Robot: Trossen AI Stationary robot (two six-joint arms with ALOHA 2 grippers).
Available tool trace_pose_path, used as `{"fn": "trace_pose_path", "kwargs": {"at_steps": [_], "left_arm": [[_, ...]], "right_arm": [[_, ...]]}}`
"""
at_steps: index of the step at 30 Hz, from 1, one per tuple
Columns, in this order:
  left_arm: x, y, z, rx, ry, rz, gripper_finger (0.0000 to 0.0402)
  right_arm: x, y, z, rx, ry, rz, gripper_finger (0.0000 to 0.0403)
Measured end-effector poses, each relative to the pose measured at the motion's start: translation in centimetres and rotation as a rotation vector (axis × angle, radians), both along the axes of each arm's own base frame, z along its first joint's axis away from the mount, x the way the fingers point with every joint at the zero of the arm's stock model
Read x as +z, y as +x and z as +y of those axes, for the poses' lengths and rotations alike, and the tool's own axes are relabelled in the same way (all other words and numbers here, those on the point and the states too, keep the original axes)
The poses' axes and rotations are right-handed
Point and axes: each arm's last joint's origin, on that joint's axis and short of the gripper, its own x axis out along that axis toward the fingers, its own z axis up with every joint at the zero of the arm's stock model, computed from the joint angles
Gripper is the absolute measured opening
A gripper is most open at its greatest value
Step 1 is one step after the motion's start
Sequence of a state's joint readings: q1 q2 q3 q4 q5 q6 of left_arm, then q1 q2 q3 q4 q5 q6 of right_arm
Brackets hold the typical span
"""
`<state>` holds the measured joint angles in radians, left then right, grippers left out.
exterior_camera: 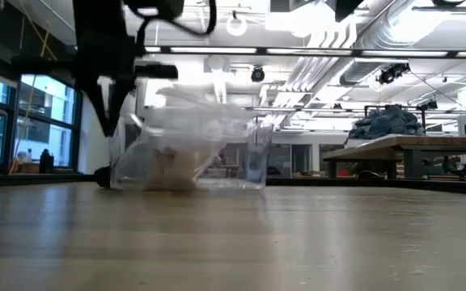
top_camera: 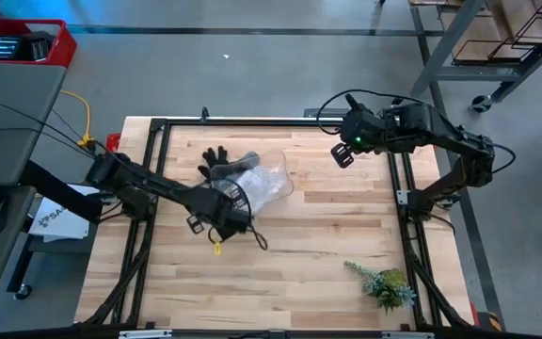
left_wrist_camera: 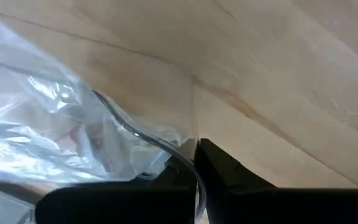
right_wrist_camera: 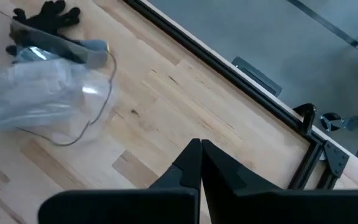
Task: Roll bandage
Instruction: Move the transparent bin to the center of the table
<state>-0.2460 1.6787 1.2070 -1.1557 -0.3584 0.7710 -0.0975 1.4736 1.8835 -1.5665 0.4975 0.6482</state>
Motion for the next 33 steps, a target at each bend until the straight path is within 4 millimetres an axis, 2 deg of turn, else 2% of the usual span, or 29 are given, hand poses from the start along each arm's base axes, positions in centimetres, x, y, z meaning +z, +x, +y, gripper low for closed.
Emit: {"fn": "trace_pose_path", "kwargs": {"at_steps": [4, 8, 11, 18, 26, 33], "left_arm": [[2.3, 0.0, -0.7, -0.052, -0.039, -0.104, 0.0], [3.4, 0.0, -2.1, -0.18, -0.069, -0.184, 0.0], [3.9, -0.2, -2.8, -0.228, -0.088, -0.213, 0.0], [1.6, -0.9, -3.0, -0.284, -0.115, -0.14, 0.0], [-0.2, -0.9, -3.0, -0.398, -0.125, -0.149, 0.0], [-0.6, -0.9, -2.2, -0.358, -0.116, -0.138, 0.0006]], "right_arm": [[-0.1, 0.2, 0.2, 0.033, 0.09, -0.02, 0.0], [-0.9, 1.4, 0.7, 0.07, 0.284, -0.028, 0.0], [-1.8, 2.6, 1.1, 0.068, 0.337, -0.005, 0.0], [-3.0, 5.0, 2.4, 0.048, 0.347, -0.031, 0.0], [-3.0, 5.1, 3.4, -0.031, 0.313, -0.064, 0.0], [-2.9, 5.1, 3.8, -0.037, 0.319, -0.076, 0.0]]}}
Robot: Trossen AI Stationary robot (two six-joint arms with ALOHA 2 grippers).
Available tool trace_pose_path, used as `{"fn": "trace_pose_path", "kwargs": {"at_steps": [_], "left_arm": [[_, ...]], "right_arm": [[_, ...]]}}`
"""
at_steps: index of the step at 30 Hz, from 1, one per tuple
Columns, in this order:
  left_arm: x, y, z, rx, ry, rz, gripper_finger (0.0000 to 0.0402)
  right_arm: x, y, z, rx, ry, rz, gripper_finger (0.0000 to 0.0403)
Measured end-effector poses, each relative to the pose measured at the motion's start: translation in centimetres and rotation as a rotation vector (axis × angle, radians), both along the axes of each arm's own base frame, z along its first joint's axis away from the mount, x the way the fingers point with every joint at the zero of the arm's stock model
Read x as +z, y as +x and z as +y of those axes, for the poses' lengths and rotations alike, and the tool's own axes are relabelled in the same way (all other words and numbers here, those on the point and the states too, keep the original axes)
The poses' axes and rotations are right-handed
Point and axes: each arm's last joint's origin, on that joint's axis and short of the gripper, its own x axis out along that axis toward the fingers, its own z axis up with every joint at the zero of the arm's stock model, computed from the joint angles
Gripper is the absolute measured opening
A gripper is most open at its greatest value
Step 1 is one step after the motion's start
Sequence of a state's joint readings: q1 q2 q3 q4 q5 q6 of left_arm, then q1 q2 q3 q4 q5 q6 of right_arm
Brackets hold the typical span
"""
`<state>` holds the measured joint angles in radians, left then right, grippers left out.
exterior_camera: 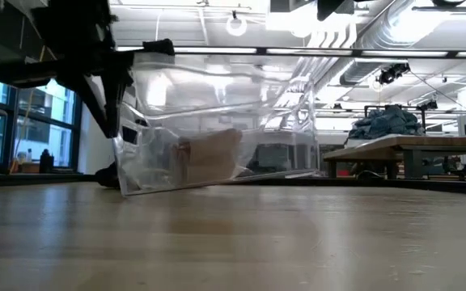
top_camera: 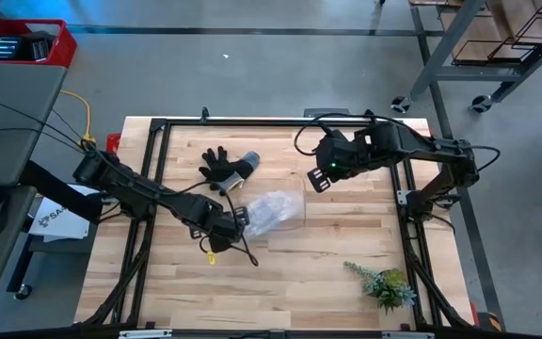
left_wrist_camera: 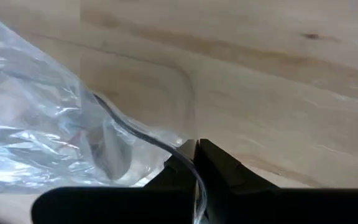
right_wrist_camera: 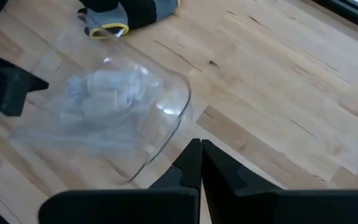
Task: Roll bandage
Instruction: Move the transparent bin to the center of the table, then return to Home Position
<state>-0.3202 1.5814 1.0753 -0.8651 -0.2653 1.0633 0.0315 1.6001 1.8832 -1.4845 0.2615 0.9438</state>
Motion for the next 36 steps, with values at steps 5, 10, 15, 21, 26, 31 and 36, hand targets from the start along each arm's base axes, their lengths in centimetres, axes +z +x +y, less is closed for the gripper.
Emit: {"fn": "trace_pose_path", "kwargs": {"at_steps": [5, 10, 15, 21, 26, 31, 36], "left_arm": [[0.6, 0.4, -0.1, 0.06, -0.032, -0.034, 0.0028], [1.3, 1.0, -0.4, 0.093, -0.089, -0.09, 0.0056], [2.5, 1.7, -0.6, 0.14, -0.11, -0.154, 0.0088], [4.3, 1.8, -0.6, 0.188, -0.12, -0.147, 0.0122], [8.2, 0.2, 0.0, 0.324, -0.162, -0.102, 0.013], [13.2, -3.0, 2.2, 0.665, -0.443, -0.324, 0.0131], [15.7, -7.4, 4.3, 0.975, -0.892, -0.745, 0.0127]], "right_arm": [[0.0, 0.0, 0.0, 0.001, -0.001, 0.0, 0.0], [0.0, 0.0, 0.0, 0.001, -0.001, 0.0, 0.0], [0.0, 0.0, 0.0, 0.006, -0.003, 0.001, 0.0], [0.0, 0.0, 0.0, 0.016, -0.008, 0.004, 0.0], [0.0, 0.0, -0.1, 0.032, -0.027, 0.01, 0.0], [0.0, 0.0, -0.4, 0.026, -0.043, 0.013, 0.0], [0.0, 0.0, -0.4, 0.039, -0.06, 0.017, 0.0]]}}
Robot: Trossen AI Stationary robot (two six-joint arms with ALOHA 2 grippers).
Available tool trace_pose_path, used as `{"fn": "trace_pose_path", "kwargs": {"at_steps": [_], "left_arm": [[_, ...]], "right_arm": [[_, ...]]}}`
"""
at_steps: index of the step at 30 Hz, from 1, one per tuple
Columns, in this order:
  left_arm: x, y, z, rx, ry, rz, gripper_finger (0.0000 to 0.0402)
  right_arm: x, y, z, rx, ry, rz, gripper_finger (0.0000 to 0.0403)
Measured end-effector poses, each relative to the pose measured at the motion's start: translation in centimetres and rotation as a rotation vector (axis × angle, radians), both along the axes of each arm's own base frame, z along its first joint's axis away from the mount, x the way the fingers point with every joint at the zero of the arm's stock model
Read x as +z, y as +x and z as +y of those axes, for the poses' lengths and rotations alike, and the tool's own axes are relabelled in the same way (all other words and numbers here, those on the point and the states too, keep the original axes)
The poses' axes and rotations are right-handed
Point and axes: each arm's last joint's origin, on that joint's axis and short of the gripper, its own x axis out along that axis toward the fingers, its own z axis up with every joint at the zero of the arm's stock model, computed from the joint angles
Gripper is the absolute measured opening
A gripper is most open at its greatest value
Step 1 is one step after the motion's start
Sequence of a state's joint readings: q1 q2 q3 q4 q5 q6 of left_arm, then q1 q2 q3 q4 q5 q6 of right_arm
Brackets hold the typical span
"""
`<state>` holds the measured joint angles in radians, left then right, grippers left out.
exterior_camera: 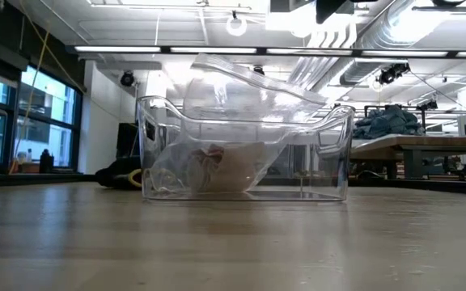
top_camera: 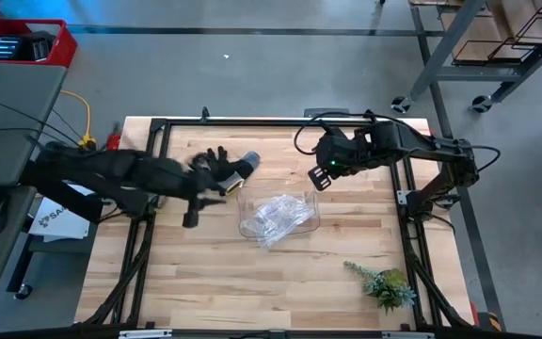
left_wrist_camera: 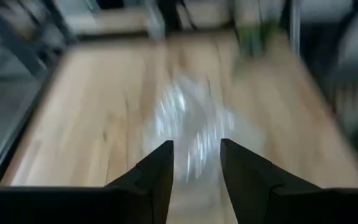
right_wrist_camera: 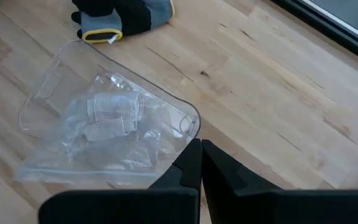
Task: Roll bandage
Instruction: Return to Home Position
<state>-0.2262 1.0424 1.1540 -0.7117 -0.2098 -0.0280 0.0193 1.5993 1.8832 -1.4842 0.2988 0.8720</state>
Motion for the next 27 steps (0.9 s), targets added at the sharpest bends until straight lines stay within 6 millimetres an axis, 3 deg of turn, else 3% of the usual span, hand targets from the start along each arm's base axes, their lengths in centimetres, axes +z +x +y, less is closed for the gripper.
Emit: {"fn": "trace_pose_path", "kwargs": {"at_steps": [2, 5, 12, 18, 22, 27], "left_arm": [[-0.9, -1.6, 0.3, 0.072, -0.076, -0.167, 0.0121], [-3.9, -2.9, 0.6, 0.117, -0.193, -0.312, 0.0111], [-11.7, -3.1, 2.0, 0.182, -0.25, -0.389, 0.0096], [-14.5, -3.3, 3.8, 0.125, -0.318, -0.37, 0.0079], [-16.4, -4.0, 4.4, 0.151, -0.358, -0.336, 0.0021], [-18.1, -5.0, 4.6, 0.194, -0.434, -0.383, 0.0006]], "right_arm": [[0.0, 0.0, 0.0, 0.008, -0.003, 0.003, 0.0], [0.0, 0.0, 0.0, 0.028, -0.011, 0.009, 0.0], [0.3, -0.5, 0.7, 0.094, -0.017, 0.015, 0.0], [2.3, -4.3, 2.2, 0.012, -0.014, -0.045, 0.0], [4.0, -7.0, 3.4, -0.051, -0.011, -0.175, 0.0], [4.2, -9.1, 4.6, -0.097, -0.014, -0.256, 0.0]]}}
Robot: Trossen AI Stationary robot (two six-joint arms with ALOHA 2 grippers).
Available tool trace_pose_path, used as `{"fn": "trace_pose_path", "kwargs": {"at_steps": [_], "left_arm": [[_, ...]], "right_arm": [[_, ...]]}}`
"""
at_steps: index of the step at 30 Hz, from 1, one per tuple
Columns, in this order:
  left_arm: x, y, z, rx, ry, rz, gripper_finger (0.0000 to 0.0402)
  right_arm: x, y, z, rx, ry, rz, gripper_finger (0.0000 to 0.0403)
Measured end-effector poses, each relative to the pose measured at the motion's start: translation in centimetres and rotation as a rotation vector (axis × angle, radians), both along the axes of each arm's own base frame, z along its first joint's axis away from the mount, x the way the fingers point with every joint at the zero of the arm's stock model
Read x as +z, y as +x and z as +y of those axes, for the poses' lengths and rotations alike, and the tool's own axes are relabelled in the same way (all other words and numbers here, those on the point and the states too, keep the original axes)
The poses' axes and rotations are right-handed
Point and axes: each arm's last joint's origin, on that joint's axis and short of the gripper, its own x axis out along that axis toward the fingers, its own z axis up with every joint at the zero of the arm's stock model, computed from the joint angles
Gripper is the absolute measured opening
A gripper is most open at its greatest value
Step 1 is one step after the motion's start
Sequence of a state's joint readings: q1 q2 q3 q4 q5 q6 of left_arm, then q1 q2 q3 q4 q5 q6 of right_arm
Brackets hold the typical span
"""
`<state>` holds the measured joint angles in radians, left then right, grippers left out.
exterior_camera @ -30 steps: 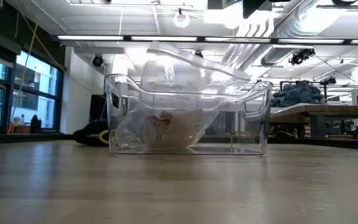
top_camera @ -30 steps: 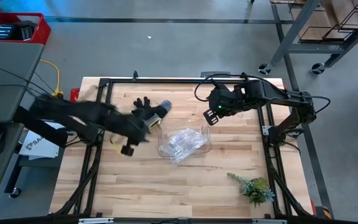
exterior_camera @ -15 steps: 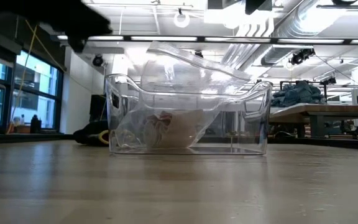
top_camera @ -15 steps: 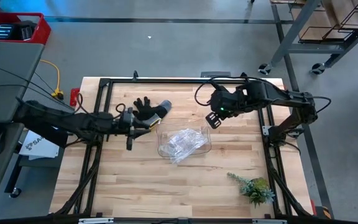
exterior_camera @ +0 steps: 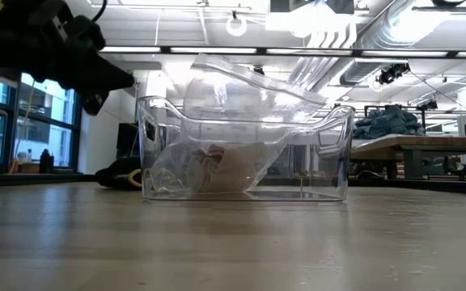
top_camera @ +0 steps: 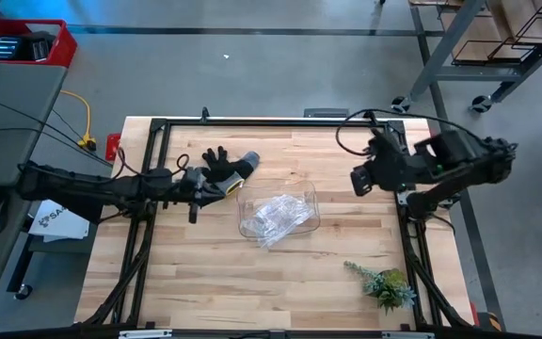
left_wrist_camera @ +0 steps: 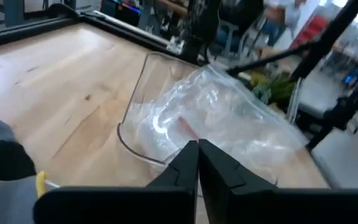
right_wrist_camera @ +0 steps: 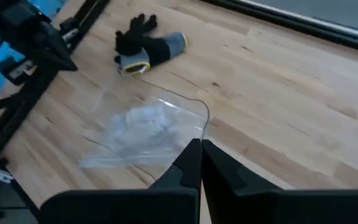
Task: Roll bandage
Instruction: Return to Home Position
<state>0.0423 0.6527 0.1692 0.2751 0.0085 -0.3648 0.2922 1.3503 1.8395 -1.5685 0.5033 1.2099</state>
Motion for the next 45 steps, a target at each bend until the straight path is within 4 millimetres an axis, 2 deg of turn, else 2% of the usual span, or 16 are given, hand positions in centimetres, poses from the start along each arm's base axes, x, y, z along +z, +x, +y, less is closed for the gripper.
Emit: {"fn": "trace_pose_path", "kwargs": {"at_steps": [3, 7, 11, 14, 18, 23, 28, 33, 40, 45], "left_arm": [[-0.7, -0.5, 0.0, 0.022, -0.039, -0.019, 0.0002], [-1.5, -1.1, 0.0, 0.072, -0.059, -0.028, 0.0001], [-1.9, -1.4, 0.2, 0.119, -0.006, -0.015, 0.0001], [-1.9, -1.4, 0.4, 0.132, 0.061, -0.008, 0.0001], [-2.0, -1.4, 0.9, 0.165, 0.065, 0.004, 0.0], [-1.9, -1.4, 1.2, 0.175, 0.137, 0.008, 0.0], [-1.8, -1.4, 1.3, 0.181, 0.138, -0.002, 0.0001], [-1.8, -1.4, 1.3, 0.18, 0.132, -0.003, 0.0001], [-1.8, -1.4, 1.3, 0.179, 0.132, -0.003, 0.0001], [-1.8, -1.4, 1.3, 0.179, 0.132, -0.003, 0.0001]], "right_arm": [[-1.2, -0.8, 0.6, -0.023, 0.01, 0.006, 0.0], [-3.8, -1.5, 1.4, -0.04, 0.035, 0.033, 0.0], [-6.2, -1.3, 1.8, 0.027, 0.057, -0.053, 0.0], [-8.0, -1.0, 1.3, 0.089, 0.06, -0.137, 0.0], [-10.6, -1.0, -0.5, 0.157, 0.049, -0.206, 0.0], [-14.0, -1.1, -3.8, 0.252, 0.01, -0.286, 0.0], [-17.7, -0.8, -6.8, 0.358, -0.035, -0.377, 0.0], [-20.1, -1.2, -8.6, 0.374, -0.131, -0.478, 0.0], [-22.7, -2.6, -7.2, 0.409, -0.258, -0.762, 0.0], [-24.5, -3.5, -6.1, 0.484, -0.317, -0.855, 0.0]]}}
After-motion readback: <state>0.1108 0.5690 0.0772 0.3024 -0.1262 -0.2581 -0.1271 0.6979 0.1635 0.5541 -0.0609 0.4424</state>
